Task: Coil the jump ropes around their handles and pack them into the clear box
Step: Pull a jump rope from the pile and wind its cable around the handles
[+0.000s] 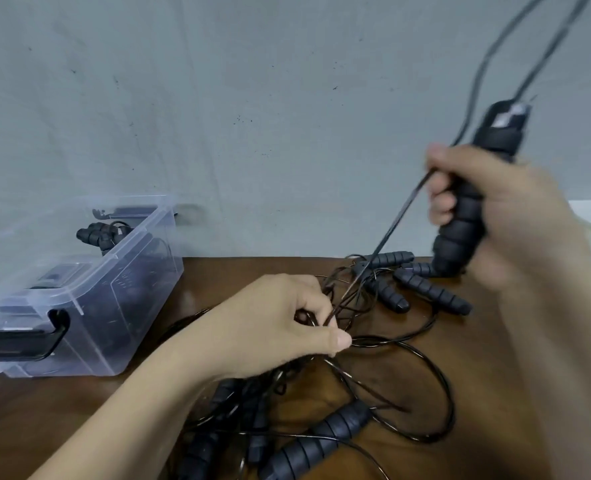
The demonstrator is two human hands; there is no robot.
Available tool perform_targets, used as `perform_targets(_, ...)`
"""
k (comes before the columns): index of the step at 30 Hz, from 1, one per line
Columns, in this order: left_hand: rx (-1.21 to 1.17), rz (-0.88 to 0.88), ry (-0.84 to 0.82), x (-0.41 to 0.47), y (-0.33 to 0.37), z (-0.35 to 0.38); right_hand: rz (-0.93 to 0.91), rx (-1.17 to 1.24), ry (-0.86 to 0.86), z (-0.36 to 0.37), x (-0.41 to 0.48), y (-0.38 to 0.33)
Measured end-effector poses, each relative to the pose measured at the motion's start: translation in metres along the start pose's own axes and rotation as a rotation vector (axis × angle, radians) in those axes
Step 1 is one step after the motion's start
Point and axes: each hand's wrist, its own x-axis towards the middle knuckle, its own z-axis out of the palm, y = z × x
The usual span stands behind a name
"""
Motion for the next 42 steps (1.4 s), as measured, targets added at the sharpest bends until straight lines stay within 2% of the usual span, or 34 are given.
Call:
perform_targets(2, 0.01, -0.025, 0.077, 0.003, -0.004, -0.002, 0.005, 0.013, 0.025, -0.019, 0.008, -0.008)
perform_targets(7, -0.009, -0.048, 0.165, 0.003, -0.002, -0.011, 0.122, -0.037, -0.072, -0.015, 0.012, 0.01)
perform_targets(11, -0.029, -0.04, 0.228, 0.004, -0.004, -0.012, 0.268, -0.231, -0.297, 0.012, -0.001, 0.032)
perform_targets(15, -0.029, -0.004, 0.242, 0.003, -0.006, -0.012, 0.294, -0.365, -0.479, 0.033, -0.016, 0.051)
perform_targets(24, -0.005, 0.018, 0.262, 0.0, -0.001, -0.015, 0.128, -0.279, -0.387, 0.041, -0.027, 0.036)
perform_targets(33, 0.152, 0.003, 0.129, -0.005, -0.009, -0.026, -0.026, 0.015, -0.018, -0.003, -0.007, -0.014)
perform_targets(38, 0.189, 0.013, 0.177, -0.002, -0.019, -0.032, 0.044, 0.128, 0.041, -0.007, 0.004, 0.001)
perform_targets(42, 0.125, 0.025, 0.237, -0.002, -0.022, -0.034, 0.144, 0.073, -0.061, 0.022, -0.004, 0.029)
